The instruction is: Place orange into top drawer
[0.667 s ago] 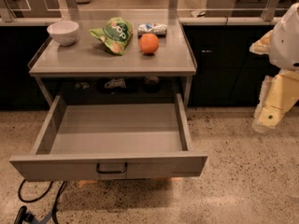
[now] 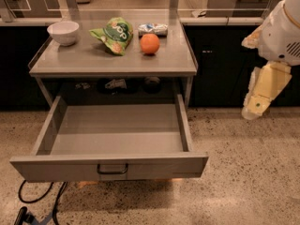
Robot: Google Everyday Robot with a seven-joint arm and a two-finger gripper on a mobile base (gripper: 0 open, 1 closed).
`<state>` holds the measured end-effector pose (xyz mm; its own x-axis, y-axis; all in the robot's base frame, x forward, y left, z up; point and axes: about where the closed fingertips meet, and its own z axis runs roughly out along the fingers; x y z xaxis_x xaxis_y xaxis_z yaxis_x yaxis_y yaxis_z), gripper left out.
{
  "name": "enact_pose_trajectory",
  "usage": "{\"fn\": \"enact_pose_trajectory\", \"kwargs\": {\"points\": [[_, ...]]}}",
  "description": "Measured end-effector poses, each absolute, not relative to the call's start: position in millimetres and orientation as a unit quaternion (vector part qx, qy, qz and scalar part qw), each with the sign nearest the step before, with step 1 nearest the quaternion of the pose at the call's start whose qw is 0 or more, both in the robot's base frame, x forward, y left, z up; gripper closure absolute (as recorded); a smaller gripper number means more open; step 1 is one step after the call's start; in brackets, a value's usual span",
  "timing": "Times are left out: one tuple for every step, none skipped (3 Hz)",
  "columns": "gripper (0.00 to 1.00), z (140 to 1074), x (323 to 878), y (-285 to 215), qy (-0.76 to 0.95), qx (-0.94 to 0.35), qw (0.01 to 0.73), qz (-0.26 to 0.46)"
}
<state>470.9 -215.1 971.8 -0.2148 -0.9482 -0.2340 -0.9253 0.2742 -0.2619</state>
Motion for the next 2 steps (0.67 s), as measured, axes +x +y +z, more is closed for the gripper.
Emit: {"fn": "enact_pose_trajectory", "kwargs": {"points": [[0.0, 959.9, 521.4, -213.3, 0.785, -0.592, 0.179, -0.036], [0.0, 946.6, 590.6, -204.7, 0.793, -0.58, 0.177, -0.057]]}}
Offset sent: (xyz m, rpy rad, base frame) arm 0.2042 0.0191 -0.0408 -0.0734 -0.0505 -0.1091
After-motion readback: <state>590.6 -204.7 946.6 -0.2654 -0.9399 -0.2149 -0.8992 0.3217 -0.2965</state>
